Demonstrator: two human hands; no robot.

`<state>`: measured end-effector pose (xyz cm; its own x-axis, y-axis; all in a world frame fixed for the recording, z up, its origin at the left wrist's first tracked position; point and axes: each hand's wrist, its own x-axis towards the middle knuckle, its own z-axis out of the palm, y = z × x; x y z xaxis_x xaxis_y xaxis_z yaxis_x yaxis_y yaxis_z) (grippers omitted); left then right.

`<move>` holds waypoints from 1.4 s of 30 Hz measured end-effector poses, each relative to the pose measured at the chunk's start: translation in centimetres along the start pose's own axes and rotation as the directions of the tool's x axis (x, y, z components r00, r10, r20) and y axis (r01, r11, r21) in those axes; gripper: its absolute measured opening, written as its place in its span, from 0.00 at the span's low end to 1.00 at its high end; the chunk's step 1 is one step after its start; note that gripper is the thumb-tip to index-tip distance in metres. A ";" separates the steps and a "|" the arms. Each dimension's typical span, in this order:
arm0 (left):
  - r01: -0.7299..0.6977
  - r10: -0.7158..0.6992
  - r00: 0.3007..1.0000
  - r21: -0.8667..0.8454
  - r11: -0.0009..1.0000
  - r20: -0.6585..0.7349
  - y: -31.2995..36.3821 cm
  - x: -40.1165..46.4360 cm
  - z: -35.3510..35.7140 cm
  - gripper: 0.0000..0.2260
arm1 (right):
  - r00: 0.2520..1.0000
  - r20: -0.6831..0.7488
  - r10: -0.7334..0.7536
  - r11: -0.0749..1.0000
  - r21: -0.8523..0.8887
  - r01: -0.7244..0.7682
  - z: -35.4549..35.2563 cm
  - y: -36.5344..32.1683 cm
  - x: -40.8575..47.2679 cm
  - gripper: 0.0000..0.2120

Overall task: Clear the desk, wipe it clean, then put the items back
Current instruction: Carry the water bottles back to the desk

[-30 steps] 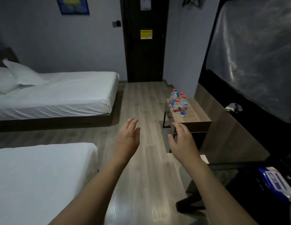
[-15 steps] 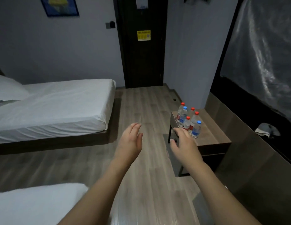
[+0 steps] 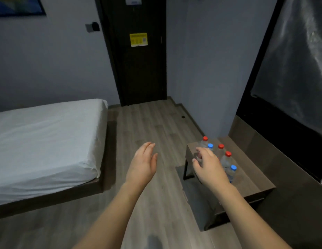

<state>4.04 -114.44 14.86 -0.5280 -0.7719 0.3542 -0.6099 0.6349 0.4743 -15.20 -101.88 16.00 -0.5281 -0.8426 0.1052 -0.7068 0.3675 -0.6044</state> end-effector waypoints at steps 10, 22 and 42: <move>-0.245 0.254 0.929 -0.068 0.967 0.268 -0.1 22.8 12.7 0.19 | 0.939 -0.133 0.316 0.937 -0.113 -0.332 -1.4 9.9 15.4 0.20; -0.572 0.472 0.622 -0.049 0.819 0.625 1.9 35.8 28.1 0.20 | 0.789 0.107 0.605 0.791 -0.194 -0.580 2.2 21.4 30.0 0.23; -0.710 0.537 0.259 -0.219 0.669 0.803 6.3 42.8 39.1 0.19 | 0.635 0.026 0.772 0.626 -0.202 -0.753 5.1 24.6 35.0 0.12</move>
<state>-45.50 -142.14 1.53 -0.9387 0.1684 -0.3007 0.0957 0.9655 0.2422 -48.70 -124.37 0.76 -0.8689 -0.2615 -0.4202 -0.1398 0.9441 -0.2985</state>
